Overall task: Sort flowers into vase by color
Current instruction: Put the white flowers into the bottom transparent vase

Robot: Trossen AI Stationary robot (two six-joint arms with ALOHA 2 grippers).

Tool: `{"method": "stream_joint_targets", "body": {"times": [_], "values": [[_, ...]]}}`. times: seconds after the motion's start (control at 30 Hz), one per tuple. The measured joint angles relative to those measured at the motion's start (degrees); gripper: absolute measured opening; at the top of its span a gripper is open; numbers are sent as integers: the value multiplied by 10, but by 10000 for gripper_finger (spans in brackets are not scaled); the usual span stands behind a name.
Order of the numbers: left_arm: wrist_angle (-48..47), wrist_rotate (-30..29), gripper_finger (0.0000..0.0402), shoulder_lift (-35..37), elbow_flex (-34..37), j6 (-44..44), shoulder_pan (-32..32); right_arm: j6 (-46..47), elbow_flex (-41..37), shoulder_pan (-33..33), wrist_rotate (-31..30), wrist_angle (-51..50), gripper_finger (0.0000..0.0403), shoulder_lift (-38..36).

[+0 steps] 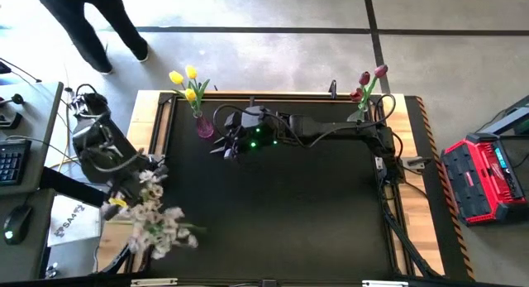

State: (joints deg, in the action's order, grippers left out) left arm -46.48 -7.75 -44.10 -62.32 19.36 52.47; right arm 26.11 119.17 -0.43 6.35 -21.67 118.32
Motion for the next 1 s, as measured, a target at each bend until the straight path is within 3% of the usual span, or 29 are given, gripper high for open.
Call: {"method": "stream_joint_targets", "body": {"times": [0.27,0.47,1.0], "values": [[-20,45,7,-2,-21,14,23,5,0,0,2,0,183,0],[-39,-3,7,-15,-21,-16,49,17,0,0,3,0,183,0],[-20,-24,12,-24,57,25,69,35,0,4,1,0,183,0]]}}
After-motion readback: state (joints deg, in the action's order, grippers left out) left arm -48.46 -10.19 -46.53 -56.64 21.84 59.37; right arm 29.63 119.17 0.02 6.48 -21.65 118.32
